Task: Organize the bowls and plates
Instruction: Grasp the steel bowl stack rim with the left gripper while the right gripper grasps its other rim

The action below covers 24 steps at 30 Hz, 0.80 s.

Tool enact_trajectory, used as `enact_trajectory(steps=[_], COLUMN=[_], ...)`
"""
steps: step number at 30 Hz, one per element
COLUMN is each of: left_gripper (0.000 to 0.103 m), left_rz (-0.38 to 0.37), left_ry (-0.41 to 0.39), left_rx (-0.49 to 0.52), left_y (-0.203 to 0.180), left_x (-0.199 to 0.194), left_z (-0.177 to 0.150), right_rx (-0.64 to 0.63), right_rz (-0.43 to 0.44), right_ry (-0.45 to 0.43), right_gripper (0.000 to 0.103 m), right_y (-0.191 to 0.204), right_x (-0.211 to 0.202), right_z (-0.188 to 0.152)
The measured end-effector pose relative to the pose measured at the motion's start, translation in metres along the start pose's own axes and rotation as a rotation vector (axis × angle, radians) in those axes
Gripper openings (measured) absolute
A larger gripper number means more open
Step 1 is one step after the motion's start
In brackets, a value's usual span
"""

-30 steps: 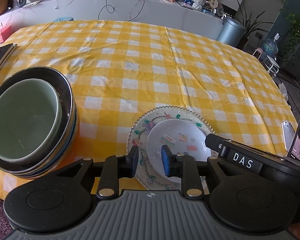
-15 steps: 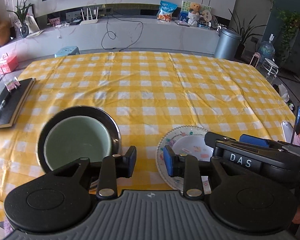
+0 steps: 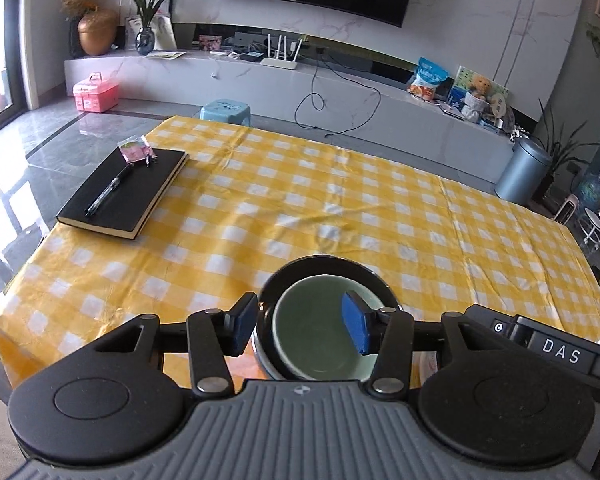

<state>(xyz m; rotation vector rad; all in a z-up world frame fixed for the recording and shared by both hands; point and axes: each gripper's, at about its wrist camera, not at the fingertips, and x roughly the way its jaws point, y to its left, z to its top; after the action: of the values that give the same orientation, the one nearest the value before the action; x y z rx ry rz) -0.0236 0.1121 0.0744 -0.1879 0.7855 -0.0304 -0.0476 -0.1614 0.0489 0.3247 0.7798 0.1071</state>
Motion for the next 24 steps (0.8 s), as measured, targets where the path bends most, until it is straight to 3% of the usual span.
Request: enact_trajectory(steps=[9, 15, 24], left_gripper=[0.056, 0.056, 0.056], left_rz=[-0.027, -0.074, -0.082], left_ry=[0.102, 0.170, 0.206], left_rx=[-0.158, -0.282, -0.342], left_y=[0.045, 0.060, 0.065], left_x=[0.030, 0.054, 0.078], left_z=[-0.007, -0.019, -0.024], right_rx=[-0.053, 0.031, 0.098], right_rz=[0.035, 0.039, 0.080], right_ry=[0.168, 0.259, 0.332], right_gripper=[0.079, 0.074, 0.067], right_y=[0.042, 0.032, 0.027], right_x=[0.043, 0.072, 0.099], right_z=[-0.009, -0.011, -0.016])
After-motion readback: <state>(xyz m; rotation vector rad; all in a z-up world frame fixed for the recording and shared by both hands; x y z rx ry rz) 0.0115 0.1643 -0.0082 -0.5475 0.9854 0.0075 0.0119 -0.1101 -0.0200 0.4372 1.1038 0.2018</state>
